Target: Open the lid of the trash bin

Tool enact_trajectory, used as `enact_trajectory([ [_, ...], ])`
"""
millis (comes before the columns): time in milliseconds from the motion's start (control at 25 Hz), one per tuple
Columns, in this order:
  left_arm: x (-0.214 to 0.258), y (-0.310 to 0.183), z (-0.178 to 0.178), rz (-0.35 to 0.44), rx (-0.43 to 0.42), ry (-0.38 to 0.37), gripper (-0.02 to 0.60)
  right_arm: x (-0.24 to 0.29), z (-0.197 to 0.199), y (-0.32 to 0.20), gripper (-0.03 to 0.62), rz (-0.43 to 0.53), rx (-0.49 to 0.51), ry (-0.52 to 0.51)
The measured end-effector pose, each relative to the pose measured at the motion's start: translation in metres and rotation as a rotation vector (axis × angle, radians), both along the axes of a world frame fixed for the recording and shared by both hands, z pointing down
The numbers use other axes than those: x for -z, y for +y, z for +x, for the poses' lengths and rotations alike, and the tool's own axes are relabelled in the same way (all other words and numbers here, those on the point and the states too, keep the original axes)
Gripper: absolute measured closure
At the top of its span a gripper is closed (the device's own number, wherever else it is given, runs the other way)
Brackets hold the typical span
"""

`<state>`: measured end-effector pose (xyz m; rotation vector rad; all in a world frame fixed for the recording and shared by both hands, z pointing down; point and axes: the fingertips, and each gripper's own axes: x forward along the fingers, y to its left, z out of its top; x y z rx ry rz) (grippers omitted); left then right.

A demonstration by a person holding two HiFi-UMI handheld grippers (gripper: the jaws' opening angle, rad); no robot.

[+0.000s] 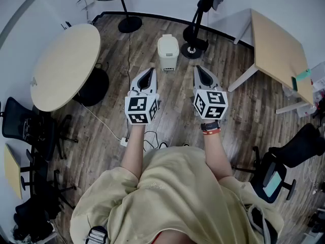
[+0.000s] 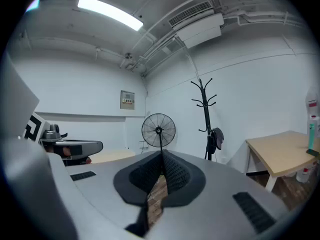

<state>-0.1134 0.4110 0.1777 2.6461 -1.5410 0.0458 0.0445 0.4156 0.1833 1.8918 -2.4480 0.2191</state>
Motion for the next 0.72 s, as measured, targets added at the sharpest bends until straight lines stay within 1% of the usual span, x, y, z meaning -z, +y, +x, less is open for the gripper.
enact_trajectory([
  [160,-0.003,0.001,-0.018,-0.004,-0.006,0.007,0.557,-0.005,-0.016,0.002,0.58,-0.004,-0.031,-0.002],
  [440,-0.014,0.001,-0.05,-0.018,-0.029,0.04,0.557,-0.017,-0.051,0.003,0.58,-0.019,-0.071,-0.043],
  [560,-0.022,0.002,-0.059,-0.027,-0.046,0.059,0.557,-0.024,-0.071,0.006,0.58,-0.023,-0.058,-0.034],
  [720,-0.031,-0.001,-0.058,-0.035,-0.071,0.054,0.557,-0.037,-0.089,0.004,0.58,-0.048,-0.02,-0.031],
])
